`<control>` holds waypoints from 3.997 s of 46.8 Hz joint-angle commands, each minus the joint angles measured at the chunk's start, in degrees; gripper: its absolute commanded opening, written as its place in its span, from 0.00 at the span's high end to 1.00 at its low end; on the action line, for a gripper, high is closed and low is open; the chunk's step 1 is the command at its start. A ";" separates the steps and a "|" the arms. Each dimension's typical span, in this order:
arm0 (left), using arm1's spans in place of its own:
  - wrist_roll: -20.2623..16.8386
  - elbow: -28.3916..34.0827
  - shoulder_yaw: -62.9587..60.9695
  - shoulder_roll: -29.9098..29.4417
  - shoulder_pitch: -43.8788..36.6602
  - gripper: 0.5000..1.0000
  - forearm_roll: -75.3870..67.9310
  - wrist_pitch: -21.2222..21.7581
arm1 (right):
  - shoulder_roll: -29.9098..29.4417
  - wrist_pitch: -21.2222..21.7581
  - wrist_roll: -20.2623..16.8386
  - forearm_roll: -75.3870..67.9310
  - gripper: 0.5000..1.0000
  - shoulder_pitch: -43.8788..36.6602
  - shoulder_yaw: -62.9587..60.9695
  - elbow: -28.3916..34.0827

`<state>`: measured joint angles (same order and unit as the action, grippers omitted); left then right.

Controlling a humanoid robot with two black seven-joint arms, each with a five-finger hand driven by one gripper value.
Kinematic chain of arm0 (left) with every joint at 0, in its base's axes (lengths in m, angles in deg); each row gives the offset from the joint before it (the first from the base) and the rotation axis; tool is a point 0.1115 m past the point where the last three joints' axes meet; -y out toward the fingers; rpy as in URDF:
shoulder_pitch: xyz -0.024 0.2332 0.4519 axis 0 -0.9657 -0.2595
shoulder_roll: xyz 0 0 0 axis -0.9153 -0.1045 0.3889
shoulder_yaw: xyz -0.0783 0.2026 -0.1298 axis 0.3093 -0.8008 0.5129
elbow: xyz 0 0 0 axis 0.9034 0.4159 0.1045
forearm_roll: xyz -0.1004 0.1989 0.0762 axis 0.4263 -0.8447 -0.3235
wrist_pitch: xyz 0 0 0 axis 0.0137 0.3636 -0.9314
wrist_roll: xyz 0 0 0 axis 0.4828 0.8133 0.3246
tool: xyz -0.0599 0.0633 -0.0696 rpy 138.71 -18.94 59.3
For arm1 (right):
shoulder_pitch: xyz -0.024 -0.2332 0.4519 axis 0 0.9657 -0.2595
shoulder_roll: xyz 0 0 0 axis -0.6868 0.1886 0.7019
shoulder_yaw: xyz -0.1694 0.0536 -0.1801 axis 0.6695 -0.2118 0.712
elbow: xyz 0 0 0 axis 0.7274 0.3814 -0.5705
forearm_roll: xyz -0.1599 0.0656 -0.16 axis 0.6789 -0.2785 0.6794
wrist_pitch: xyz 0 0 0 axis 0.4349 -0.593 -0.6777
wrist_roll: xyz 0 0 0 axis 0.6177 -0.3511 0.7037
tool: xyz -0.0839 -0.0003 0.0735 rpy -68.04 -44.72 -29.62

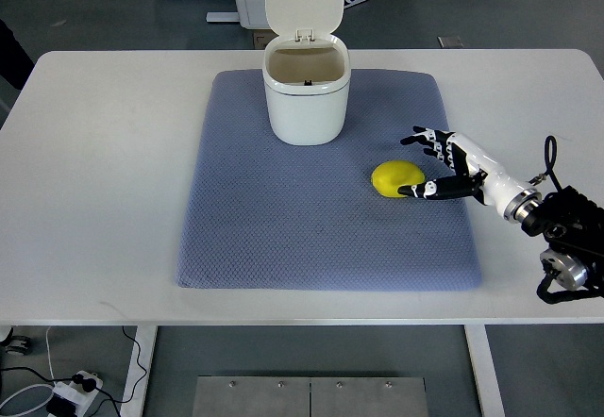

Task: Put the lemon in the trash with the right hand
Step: 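Wrap the right hand's fingers around the yellow lemon, then lift the lemon with the right hand and carry it over the bin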

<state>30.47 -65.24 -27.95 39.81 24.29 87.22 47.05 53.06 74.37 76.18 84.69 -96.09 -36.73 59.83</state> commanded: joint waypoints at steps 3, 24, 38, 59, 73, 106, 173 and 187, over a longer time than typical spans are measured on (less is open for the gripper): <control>0.00 0.00 0.00 0.00 -0.02 0.00 0.04 0.00 | -0.45 -0.62 0.03 0.39 0.00 0.17 0.18 -0.84; 0.00 0.00 0.00 0.00 -0.02 0.00 0.04 0.00 | -0.45 -1.41 1.52 0.48 0.11 0.17 2.20 -0.92; 0.00 0.00 0.00 0.00 -0.02 0.00 0.04 0.00 | -0.45 -1.50 1.96 0.83 0.21 -0.01 2.81 -0.84; 0.00 0.00 0.00 0.00 -0.02 0.00 -0.05 0.00 | -0.62 -1.59 2.75 1.00 0.27 0.17 2.90 -0.66; 0.00 0.00 0.00 0.00 -0.02 0.00 -0.05 0.00 | -0.62 -1.59 3.37 2.15 0.37 0.25 2.99 -0.66; 0.00 0.00 0.00 0.00 -0.02 0.00 -0.05 0.00 | -1.06 -2.65 5.22 3.73 0.61 0.25 4.84 -0.40; 0.00 0.00 0.00 0.00 -0.02 0.00 -0.05 0.00 | 9.92 4.12 8.29 -2.51 1.00 -9.67 5.19 -0.13; 0.00 0.00 0.00 0.00 -0.02 0.00 0.04 0.00 | 15.37 10.36 7.94 -5.24 1.00 -15.57 5.19 -1.19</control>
<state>30.47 -65.23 -27.95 39.81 24.28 87.20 47.05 68.27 84.35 84.22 79.45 -111.11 -31.55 58.74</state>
